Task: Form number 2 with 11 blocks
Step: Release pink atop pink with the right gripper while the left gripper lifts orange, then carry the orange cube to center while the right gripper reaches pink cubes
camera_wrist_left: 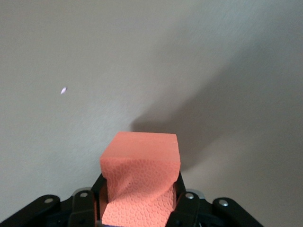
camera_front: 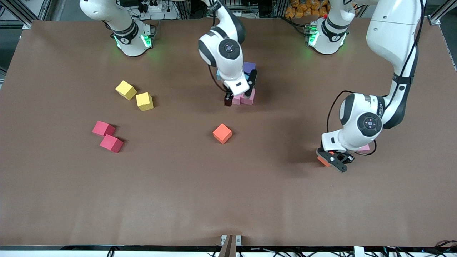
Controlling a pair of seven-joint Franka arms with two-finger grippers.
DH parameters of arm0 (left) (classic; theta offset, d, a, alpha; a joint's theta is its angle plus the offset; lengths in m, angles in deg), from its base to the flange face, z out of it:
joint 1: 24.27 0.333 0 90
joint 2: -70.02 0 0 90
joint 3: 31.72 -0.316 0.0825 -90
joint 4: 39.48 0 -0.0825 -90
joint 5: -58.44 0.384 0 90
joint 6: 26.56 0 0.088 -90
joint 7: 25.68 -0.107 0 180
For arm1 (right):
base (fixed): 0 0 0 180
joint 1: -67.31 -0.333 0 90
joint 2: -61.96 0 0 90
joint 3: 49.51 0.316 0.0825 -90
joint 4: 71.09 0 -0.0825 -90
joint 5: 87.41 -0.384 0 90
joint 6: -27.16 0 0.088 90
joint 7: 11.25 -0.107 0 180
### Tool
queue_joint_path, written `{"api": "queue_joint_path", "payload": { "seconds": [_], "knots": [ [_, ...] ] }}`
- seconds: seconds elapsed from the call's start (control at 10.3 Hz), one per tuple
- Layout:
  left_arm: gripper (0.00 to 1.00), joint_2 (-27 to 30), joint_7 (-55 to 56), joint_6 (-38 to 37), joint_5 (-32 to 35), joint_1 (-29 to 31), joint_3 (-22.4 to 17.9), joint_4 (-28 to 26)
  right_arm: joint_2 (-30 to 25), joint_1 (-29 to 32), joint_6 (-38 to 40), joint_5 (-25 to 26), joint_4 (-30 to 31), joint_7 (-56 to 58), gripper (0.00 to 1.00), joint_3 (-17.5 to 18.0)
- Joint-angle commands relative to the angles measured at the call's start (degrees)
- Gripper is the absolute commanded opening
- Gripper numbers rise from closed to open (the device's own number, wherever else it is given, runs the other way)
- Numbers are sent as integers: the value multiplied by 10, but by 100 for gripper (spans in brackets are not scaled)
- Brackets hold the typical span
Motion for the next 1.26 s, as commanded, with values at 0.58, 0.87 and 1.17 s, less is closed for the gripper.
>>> {"api": "queue_joint_path", "payload": {
  "seconds": [0.58,0.87,1.17],
  "knots": [
    [10,38,412,-53,-7,-30,138,2,-5,204,140,43,-41,83,100,-97],
    [10,46,621,-60,-10,-80,169,7,4,284,136,37,-46,100,100,-93],
    [9,42,850,-80,-33,-104,212,24,4,304,138,33,-47,91,100,-93]
  ]
}}
